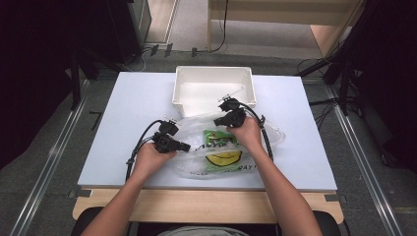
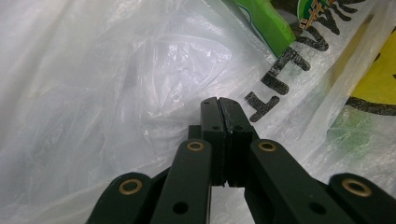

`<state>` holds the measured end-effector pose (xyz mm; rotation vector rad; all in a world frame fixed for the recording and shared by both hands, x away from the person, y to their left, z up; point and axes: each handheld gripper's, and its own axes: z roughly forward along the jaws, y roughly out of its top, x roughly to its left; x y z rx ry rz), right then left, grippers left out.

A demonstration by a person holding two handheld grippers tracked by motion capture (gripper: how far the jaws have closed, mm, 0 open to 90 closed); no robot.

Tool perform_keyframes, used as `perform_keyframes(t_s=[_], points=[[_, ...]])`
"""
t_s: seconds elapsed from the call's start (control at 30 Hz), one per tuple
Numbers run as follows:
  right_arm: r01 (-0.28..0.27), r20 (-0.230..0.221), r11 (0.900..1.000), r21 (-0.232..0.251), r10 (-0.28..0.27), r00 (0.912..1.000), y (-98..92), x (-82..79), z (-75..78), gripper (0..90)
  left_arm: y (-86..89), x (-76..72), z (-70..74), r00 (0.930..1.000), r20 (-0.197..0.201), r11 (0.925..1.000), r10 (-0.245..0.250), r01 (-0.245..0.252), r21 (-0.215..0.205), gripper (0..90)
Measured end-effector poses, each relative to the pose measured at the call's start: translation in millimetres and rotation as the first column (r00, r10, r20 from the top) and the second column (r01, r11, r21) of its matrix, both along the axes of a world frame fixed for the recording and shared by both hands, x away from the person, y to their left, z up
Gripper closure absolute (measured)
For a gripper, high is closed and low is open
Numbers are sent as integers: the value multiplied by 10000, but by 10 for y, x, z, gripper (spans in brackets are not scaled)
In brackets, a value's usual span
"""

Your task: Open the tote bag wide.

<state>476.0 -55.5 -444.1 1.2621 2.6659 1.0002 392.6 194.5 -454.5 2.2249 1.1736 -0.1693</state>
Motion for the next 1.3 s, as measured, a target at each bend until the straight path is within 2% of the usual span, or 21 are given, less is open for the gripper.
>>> perform_keyframes(t_s=[0.13, 0.47, 0.53, 0.67, 0.8, 0.9, 1.1, 1.3], points=[[169, -153, 9998, -132, -171, 9997, -123, 3, -88, 900, 10, -11, -5, 10000, -78, 10000, -24, 24, -59, 898], [454, -151, 9985, -318, -459, 9988, -302, -16, -157, 900, 71, -63, -5, 9999, -113, 9999, -88, 87, -64, 895], [555, -229, 9984, -96, -558, 9982, -359, -24, -173, 900, 79, -76, -5, 9999, -127, 9999, -86, 85, -87, 896], [665, -175, 9976, -195, -669, 9976, -436, -43, -172, 900, 109, -86, -11, 9998, -166, 9999, -49, 47, -155, 900], [655, -64, 9974, -305, -657, 9978, -498, -65, -172, 900, 119, -101, 0, 9999, -150, 10000, -20, 19, -50, 899], [739, 20, 9972, -110, -739, 9973, -524, -92, -190, 900, 80, -93, 35, 10000, 22, 9999, -58, 58, -84, 899], [707, 91, 9974, -157, -706, 9975, -522, -100, -191, 900, -112, -55, 161, 9987, 418, 9994, -291, 300, -197, 897], [690, 118, 9975, -130, -688, 9976, -525, -101, -195, 900, -290, 39, 177, 9980, 594, 9995, -237, 248, -179, 898]])
